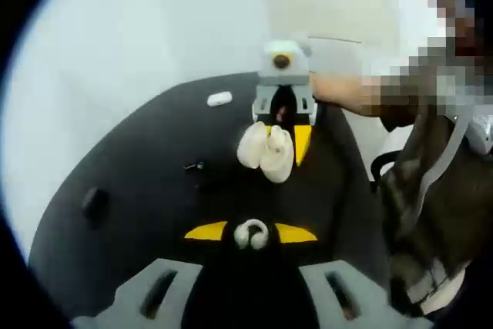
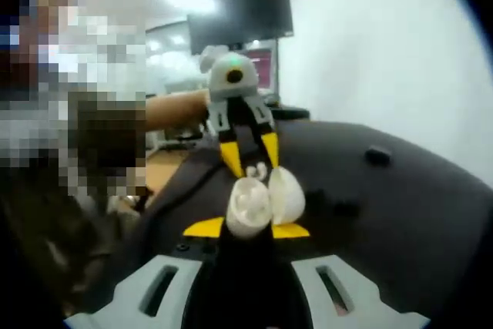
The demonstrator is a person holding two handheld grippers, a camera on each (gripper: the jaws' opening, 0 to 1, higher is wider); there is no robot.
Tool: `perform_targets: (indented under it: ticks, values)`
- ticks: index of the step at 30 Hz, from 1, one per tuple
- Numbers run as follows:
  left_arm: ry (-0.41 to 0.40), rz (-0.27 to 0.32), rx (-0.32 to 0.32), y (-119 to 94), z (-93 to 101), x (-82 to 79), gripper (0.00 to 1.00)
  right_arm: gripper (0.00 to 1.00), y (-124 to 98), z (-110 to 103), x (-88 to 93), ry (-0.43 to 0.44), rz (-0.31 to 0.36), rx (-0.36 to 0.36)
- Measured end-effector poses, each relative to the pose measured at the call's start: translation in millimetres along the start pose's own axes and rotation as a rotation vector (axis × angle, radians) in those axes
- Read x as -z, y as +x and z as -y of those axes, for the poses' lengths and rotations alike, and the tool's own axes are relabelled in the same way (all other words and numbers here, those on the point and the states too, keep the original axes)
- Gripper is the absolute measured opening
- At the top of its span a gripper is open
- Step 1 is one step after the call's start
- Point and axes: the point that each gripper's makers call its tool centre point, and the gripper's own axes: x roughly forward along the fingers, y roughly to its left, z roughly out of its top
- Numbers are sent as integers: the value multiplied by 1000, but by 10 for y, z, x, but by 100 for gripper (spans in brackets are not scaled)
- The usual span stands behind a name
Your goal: Pick up three earphones and place each one into its charging case using tactile feedback, ensure that each earphone is properly inserted and securely positioned inside the case.
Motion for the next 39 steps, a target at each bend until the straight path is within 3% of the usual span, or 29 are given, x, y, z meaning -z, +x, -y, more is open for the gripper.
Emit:
perform_targets:
  ticks: [3,6,8,13,17,21,24,28,39]
  values:
    - [18,-5,-53,-92,-80,27,31,22,1,-4,-1,3,0,-1]
    - [-47,70,-111,-178,-85,-139,31,22,3,-11,-2,3,0,-1]
    - [-86,125,-126,-223,38,-291,30,22,4,-13,-3,3,0,0]
    - [-92,19,-283,-259,166,-248,19,22,5,-19,-5,5,0,0]
    - [-59,21,-269,-154,309,-229,21,22,5,-17,-3,2,-3,1]
    - [-78,6,-328,-49,212,-132,21,22,2,-9,0,-4,-6,4]
    - [-80,3,-328,28,210,-63,21,22,2,-5,0,0,-6,4]
    - [-39,37,-384,-15,135,-82,22,22,5,-1,0,0,-6,4]
    - [-118,61,-378,-105,58,20,24,22,15,4,1,1,-6,4]
